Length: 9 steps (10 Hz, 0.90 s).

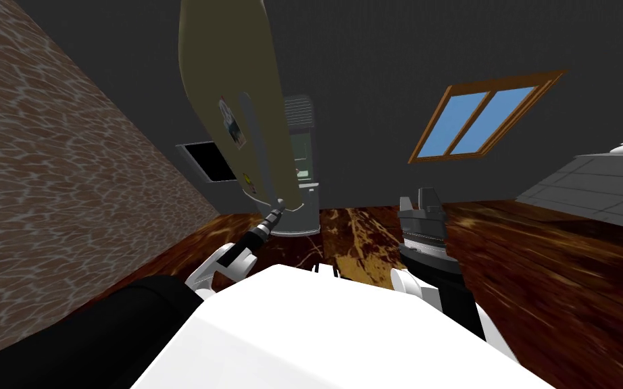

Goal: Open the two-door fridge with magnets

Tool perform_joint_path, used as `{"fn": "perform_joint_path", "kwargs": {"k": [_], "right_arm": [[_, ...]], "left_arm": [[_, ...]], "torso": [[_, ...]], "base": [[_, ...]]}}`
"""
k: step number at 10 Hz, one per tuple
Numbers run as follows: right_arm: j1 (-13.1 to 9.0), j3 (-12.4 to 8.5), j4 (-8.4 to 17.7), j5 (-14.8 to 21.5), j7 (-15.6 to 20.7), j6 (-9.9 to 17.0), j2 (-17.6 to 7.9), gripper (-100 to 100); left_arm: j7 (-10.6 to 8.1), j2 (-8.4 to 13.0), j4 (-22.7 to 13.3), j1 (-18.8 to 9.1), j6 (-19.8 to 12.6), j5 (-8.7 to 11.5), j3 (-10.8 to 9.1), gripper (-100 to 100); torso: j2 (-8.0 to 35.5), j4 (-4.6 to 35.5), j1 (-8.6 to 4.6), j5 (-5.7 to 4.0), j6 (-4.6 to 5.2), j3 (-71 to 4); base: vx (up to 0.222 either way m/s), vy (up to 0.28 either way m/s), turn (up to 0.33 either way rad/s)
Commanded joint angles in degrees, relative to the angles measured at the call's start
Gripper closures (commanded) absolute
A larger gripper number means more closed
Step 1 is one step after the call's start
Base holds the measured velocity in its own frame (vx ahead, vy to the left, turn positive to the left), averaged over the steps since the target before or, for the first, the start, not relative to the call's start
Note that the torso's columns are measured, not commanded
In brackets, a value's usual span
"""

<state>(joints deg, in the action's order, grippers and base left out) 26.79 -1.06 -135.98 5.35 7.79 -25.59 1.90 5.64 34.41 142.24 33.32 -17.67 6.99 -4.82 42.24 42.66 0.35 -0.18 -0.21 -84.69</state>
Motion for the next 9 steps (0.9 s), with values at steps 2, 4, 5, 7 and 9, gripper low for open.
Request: {"fn": "perform_joint_path", "kwargs": {"k": [2,4,5,7,9], "right_arm": [[0.0,0.0,0.0,0.0,0.0,0.0,0.0,0],[0.0,0.0,0.0,0.0,0.0,0.0,0.0,0],[0.0,0.0,0.0,0.0,0.0,0.0,0.0,0],[0.0,0.0,0.0,0.0,0.0,0.0,0.0,0],[0.0,0.0,0.0,0.0,0.0,0.0,0.0,0]], "left_arm": [[0.47,1.7,1.6,0.6,2.2,0.5,0.84,100],[0.8,3.5,2.8,1.4,3.8,1.2,2.35,100],[0.8,3.5,2.8,1.4,3.8,1.2,2.35,100],[1.13,5.2,3.9,2.2,5.3,1.9,3.87,100],[1.06,5.3,3.4,2.9,4.7,2.0,4.43,100]], "torso": [[0.2,0.0,0.17,0.05,0.0,0.0],[-0.1,0.1,0.36,-0.05,-0.11,-0.2],[0.1,0.2,0.41,0.0,-0.09,-0.1],[0.0,0.1,0.01,-0.1,-0.08,-0.2],[0.2,0.1,-0.26,-0.07,0.02,0.1]], "base": [[-0.209,0.222,-0.083],[-0.204,0.27,-0.095],[-0.207,0.197,-0.052],[-0.211,0.23,-0.064],[-0.134,0.144,-0.029]]}}
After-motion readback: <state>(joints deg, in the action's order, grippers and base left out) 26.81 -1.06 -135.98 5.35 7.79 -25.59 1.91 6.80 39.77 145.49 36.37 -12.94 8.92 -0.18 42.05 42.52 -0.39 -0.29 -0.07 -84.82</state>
